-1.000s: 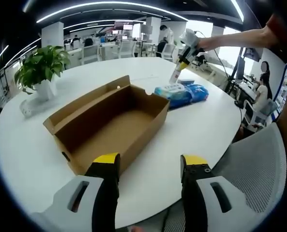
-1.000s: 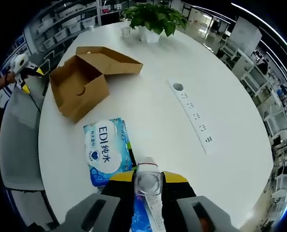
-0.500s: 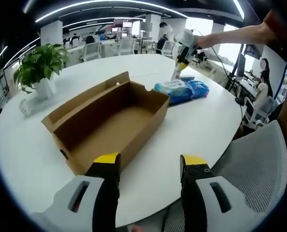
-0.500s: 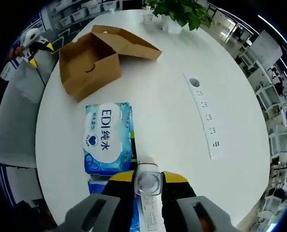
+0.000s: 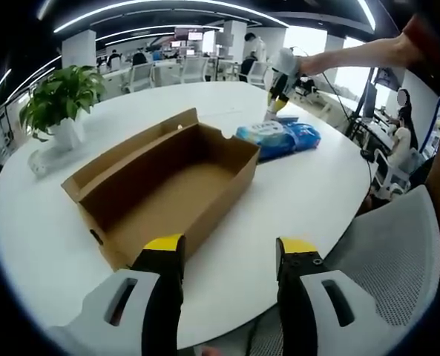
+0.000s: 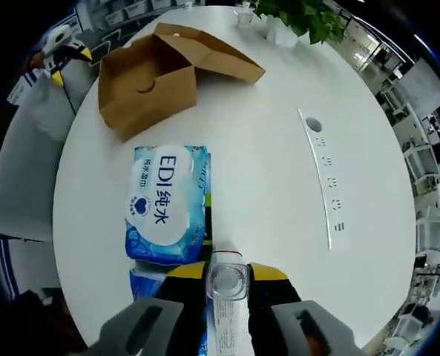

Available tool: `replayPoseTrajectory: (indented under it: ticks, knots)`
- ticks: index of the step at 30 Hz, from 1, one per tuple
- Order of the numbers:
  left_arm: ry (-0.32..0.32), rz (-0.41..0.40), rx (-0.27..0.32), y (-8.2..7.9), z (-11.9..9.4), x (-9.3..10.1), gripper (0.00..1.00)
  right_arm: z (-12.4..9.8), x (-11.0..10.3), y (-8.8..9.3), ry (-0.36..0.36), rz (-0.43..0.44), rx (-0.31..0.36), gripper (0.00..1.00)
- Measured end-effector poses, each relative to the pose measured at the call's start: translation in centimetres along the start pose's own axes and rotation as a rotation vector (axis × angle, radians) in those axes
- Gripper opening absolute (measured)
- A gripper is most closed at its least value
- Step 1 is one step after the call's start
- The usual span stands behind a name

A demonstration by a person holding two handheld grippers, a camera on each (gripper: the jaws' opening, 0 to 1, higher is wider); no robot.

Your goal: Operate the shoe box by opening the lid, removing the specified soft item, and placing it in the target area until the item is outside and the box remains undamaged.

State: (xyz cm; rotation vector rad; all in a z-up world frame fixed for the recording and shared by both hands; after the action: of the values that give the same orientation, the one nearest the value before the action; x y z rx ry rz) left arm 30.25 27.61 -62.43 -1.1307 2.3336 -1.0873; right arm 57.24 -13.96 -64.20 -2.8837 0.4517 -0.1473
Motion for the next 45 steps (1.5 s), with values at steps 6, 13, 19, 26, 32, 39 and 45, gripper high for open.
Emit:
replayPoseTrajectory:
  ticks: [6,13,19,26,32,39,45]
  knots:
    - [0.003,0.0,-0.004,0.2,0.1,0.1,0.49,-0.1,-0.1,-0.3,-0.013,-0.033,-0.011,0.16]
    - [0.0,0.0,-0.007,0.3,-0.1,0.0,0.49,0.0,0.1,-0.4,-0.009,-0.052,-0.017,0.17]
    - [-0.004,-0.003,-0.007,0.4,-0.3,-0.1,0.49,0.0,0.4,-0.2,-0.005,-0.051,-0.022,0.17]
    - [-0.002,-0.001,-0.008,0.5,-0.2,0.0,0.49,0.1,0.7,-0.1,0.003,-0.052,-0.022,0.17]
    - [0.0,-0.002,-0.01,0.5,-0.1,0.1,0.49,0.0,0.7,0.0,0.002,-0.054,-0.022,0.17]
    - [0.002,-0.002,-0.011,0.6,-0.1,0.1,0.49,-0.1,0.8,0.0,0.004,-0.051,-0.02,0.19]
    - [0.003,-0.004,-0.012,0.6,-0.2,0.1,0.49,-0.2,0.9,0.0,0.011,-0.046,-0.018,0.21]
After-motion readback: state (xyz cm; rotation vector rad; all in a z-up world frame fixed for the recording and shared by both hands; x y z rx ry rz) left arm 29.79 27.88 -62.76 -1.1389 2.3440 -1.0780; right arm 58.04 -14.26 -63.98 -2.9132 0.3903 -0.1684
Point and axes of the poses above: the point that each gripper's makers call its tool centre point, and the gripper's own axes: z roughly forward along the fingers, x roughly to its right, y roughly out of its underside, the point moved 7 cm from there along -z, roughly backward along the fingers, and after that the axes turned 6 degrees about z, right-handed, at the moved point
